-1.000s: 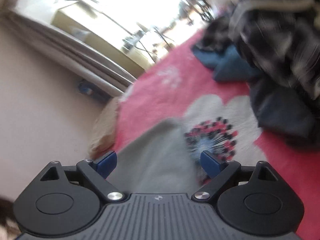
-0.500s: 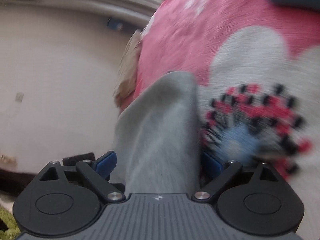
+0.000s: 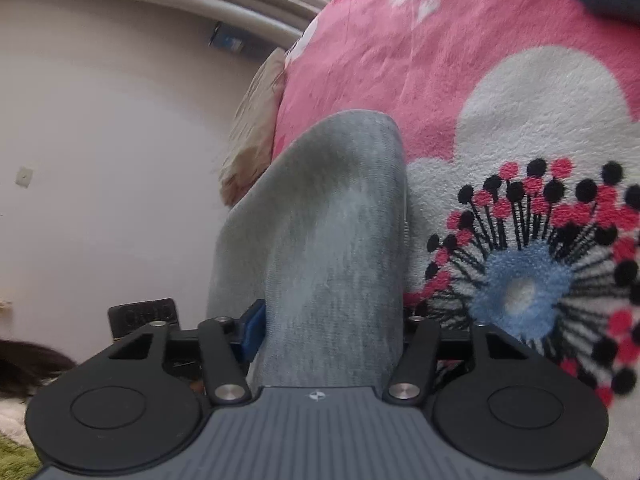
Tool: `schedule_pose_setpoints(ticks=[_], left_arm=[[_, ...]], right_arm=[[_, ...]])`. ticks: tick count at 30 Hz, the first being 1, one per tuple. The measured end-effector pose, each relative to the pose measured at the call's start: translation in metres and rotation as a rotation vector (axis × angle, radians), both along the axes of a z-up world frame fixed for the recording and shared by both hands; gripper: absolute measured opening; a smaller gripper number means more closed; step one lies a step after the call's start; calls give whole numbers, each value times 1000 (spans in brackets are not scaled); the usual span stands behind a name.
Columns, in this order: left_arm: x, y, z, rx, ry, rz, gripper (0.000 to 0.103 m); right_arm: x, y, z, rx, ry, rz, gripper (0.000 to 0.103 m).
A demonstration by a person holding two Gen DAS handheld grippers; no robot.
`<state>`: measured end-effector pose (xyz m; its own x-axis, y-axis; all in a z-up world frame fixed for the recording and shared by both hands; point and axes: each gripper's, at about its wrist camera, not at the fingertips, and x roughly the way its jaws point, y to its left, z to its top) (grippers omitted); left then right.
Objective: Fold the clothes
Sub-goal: 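Lift the folded grey pants with both grippers and carry it off the bed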
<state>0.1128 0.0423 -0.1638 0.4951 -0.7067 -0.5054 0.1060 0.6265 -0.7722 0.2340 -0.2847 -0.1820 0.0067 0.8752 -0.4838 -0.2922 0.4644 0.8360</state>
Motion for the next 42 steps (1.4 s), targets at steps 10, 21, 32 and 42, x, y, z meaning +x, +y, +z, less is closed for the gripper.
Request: schedule_pose_setpoints(ticks=[10, 21, 32, 42], left_arm=[[-13, -1, 22, -10, -58, -14, 46], [-30, 13, 46, -8, -114, -1, 44], [-24, 68, 93, 19, -202, 87, 43], [44, 159, 131, 64, -261, 145, 42]], right_arm=[[-41, -5, 44, -32, -109, -68, 52], [-80, 3, 70, -15, -170, -134, 51], [-72, 53, 103, 76, -245, -178, 51], [1, 158, 142, 163, -284, -213, 51]])
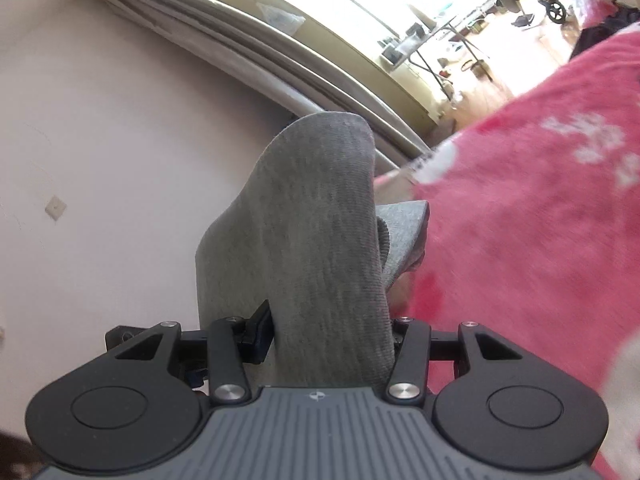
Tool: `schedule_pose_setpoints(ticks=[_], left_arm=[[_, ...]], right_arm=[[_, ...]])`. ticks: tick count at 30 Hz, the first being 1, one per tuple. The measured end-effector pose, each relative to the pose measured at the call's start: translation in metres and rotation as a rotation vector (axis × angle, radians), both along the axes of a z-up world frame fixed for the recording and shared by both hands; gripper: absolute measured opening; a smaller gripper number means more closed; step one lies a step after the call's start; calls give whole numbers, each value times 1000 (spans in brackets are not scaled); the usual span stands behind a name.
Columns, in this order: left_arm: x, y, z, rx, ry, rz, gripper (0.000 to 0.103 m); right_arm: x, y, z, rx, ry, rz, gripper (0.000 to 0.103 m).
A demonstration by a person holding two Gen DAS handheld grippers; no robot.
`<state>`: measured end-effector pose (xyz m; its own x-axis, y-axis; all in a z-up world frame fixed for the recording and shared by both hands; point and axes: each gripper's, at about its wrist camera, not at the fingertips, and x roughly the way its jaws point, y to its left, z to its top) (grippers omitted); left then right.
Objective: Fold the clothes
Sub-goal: 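Lift the folded grey pants with both grippers and carry it off the bed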
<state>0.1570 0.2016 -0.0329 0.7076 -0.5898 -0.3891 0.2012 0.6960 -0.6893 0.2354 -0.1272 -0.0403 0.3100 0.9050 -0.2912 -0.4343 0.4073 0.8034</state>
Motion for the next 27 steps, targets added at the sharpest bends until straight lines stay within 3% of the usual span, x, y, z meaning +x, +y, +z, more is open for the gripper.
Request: schedule_pose_setpoints(ticks=[8, 15, 22, 27], left_arm=[[68, 94, 5, -12, 31, 78, 42], [118, 152, -7, -36, 104, 106, 42], [147, 183, -29, -71, 190, 109, 43], [152, 195, -34, -84, 215, 79, 43]], right_arm=[[87, 102, 20, 32, 51, -9, 50], [142, 183, 15, 13, 112, 5, 50], [166, 226, -8, -26, 207, -13, 50], [168, 227, -11, -50, 244, -4, 50]])
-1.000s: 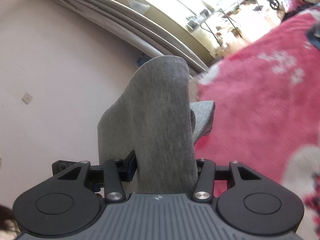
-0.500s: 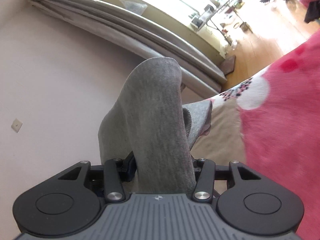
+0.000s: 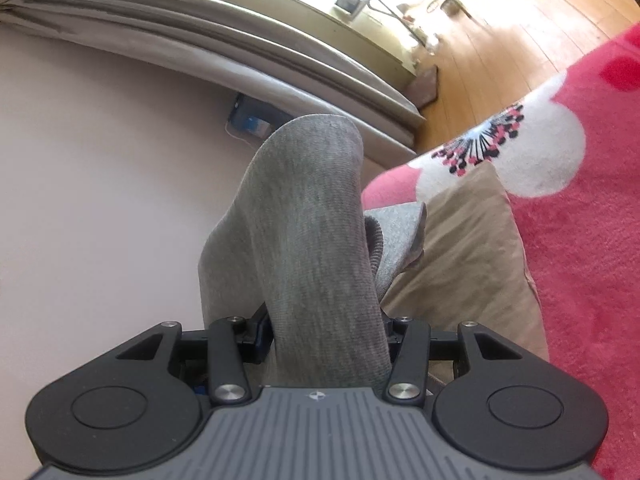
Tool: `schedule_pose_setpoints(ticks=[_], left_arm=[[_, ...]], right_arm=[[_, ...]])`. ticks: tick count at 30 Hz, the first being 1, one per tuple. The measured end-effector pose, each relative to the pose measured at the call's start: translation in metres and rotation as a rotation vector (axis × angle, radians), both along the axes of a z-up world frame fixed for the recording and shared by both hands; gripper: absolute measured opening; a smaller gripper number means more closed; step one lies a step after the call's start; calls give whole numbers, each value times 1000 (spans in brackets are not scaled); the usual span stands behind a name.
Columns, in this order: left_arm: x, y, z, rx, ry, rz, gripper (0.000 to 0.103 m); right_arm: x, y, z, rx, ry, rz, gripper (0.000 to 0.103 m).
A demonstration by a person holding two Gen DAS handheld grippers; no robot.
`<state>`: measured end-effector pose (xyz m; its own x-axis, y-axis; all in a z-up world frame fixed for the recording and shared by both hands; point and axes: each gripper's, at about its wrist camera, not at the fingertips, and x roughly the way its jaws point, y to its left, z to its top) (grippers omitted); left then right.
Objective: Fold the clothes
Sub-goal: 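Lift the folded grey pants with both grippers and carry it off the bed, then lower the grey pants bundle onto the folded clothes stack with both grippers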
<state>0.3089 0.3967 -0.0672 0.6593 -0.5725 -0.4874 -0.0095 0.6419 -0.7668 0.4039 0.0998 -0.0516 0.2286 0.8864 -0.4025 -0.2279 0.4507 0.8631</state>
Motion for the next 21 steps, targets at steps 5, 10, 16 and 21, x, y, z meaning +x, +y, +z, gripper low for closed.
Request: schedule_pose_setpoints(ticks=[5, 10, 16, 21], left_arm=[[14, 15, -15, 13, 55, 2, 56], [26, 28, -58, 73, 165, 120, 75], [7, 58, -48, 36, 134, 285, 87], [-43, 54, -8, 153, 25, 307, 86]], right_arm=[[4, 5, -9, -15, 55, 2, 50], [20, 25, -43, -174, 60, -30, 57], [34, 11, -54, -187, 110, -41, 73], [17, -32, -12, -193, -63, -85, 74]])
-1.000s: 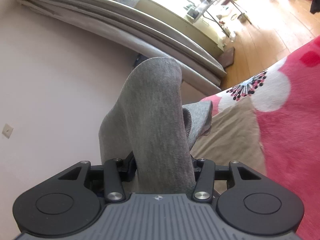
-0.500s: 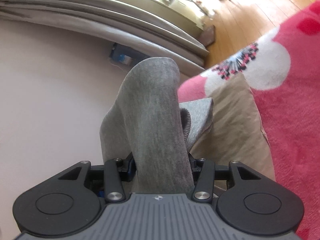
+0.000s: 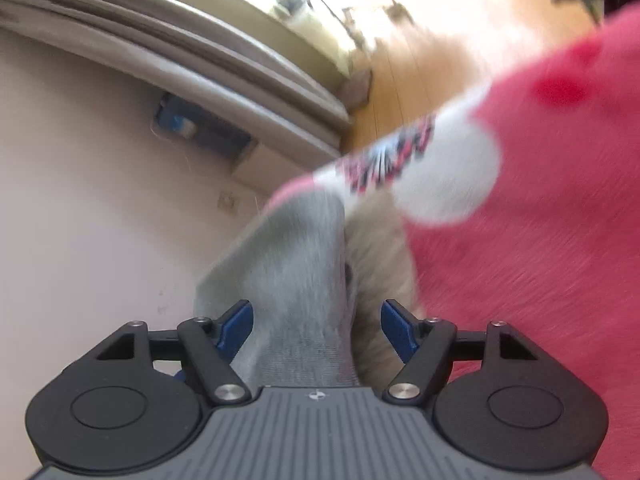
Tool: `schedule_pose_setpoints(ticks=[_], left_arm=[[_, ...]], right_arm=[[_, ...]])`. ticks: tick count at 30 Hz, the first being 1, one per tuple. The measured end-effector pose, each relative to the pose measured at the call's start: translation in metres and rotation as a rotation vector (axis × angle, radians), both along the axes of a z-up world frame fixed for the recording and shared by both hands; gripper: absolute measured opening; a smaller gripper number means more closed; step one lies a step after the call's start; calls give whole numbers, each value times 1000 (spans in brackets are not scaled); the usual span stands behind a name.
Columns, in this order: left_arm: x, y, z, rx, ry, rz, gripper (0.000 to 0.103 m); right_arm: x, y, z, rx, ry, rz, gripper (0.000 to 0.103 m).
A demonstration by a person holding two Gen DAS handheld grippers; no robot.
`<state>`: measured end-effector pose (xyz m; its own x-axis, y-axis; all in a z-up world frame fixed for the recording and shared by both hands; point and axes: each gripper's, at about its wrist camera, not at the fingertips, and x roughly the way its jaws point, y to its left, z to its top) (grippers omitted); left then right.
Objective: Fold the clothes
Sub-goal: 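Lower the grey pants bundle onto the folded clothes stack with both grippers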
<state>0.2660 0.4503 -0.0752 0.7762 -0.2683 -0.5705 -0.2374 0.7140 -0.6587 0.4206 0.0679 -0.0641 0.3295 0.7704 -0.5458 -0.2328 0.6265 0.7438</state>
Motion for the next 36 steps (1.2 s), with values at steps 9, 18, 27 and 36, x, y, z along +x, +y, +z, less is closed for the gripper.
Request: schedule_pose_setpoints(ticks=[9, 18, 27, 36], left_arm=[[-51, -112, 15, 520, -120, -275, 72], [-60, -155, -24, 865, -88, -412, 71], [-82, -161, 2, 827, -233, -342, 65], [-64, -200, -33, 846, -249, -441, 61]], right_arm=[[-108, 14, 49, -241, -492, 184, 33], [-125, 41, -16, -284, -417, 135, 25], [-104, 50, 40, -315, -606, 94, 25], [0, 102, -13, -420, -330, 20, 26]])
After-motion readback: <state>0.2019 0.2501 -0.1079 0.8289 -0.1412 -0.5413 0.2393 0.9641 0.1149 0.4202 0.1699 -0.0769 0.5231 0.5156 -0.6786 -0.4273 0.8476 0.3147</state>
